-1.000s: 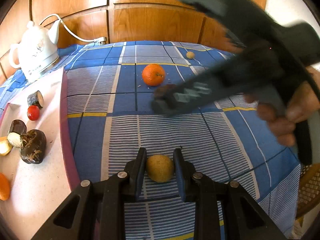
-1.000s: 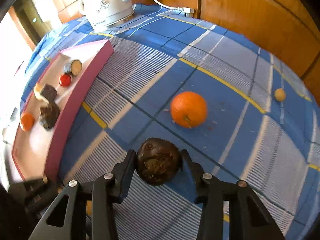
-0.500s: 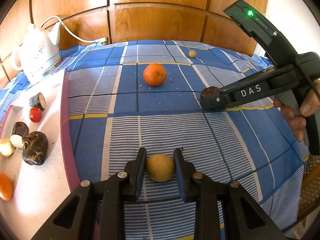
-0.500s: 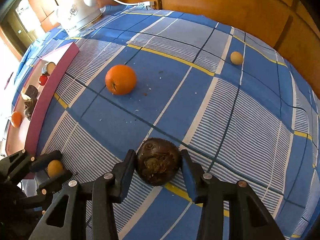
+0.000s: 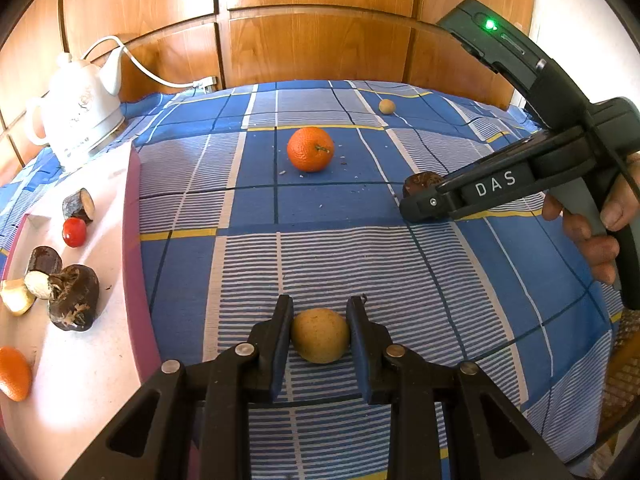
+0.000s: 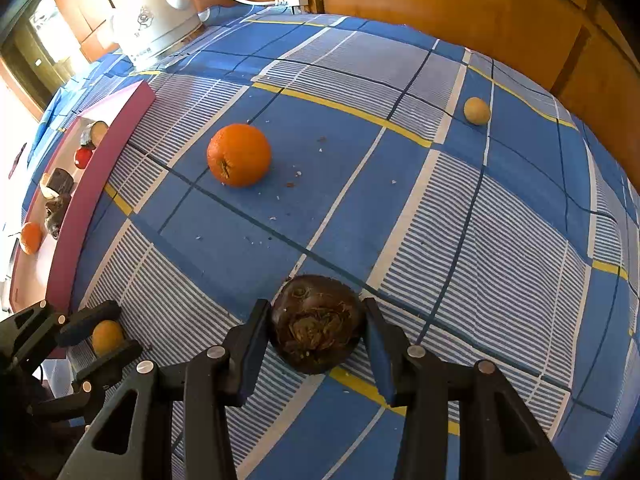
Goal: Organize fruits
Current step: 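Carry the tan round fruit toward the tray with the left tool while the right tool holds the dark fruit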
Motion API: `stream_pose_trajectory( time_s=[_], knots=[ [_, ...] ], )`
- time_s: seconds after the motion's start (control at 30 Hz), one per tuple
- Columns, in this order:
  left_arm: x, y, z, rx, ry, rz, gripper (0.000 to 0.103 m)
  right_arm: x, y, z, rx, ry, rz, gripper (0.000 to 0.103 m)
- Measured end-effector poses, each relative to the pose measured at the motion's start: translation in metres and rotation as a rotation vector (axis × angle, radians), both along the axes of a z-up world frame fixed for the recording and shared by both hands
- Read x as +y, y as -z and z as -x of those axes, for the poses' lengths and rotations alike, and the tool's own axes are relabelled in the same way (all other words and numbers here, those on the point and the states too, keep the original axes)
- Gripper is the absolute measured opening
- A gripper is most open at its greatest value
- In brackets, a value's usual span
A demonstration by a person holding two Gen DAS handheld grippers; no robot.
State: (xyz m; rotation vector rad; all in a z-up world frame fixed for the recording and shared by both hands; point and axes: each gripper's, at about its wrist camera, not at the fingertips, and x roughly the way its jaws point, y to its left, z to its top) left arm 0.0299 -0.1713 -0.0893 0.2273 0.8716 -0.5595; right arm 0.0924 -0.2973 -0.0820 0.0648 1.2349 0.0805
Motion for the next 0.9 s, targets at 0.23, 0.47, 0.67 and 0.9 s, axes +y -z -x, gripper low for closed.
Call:
stream_pose_trajectory(
  time_s=[0.23,0.47,0.67,0.9],
  knots=[
    [0.0,0.0,0.0,-0.002,-0.004,0.001,0.028,0.008,0.001,-0.003,-0.009,-0.02,0.038,0.046],
    [0.0,-0.001,0.0,0.0,-0.004,0.003,0.028,0.013,0.003,-0.005,-0.018,-0.048,0.069,0.046],
    [0.003,-0.008,-0.001,0.013,0.006,0.033,0.027,0.017,0.004,-0.003,-0.025,-0.063,0.078,0.046],
    [0.021,-0.045,-0.002,-0.005,-0.004,0.135,0.027,0.025,0.006,0.003,-0.044,-0.088,0.114,0.046]
  ],
)
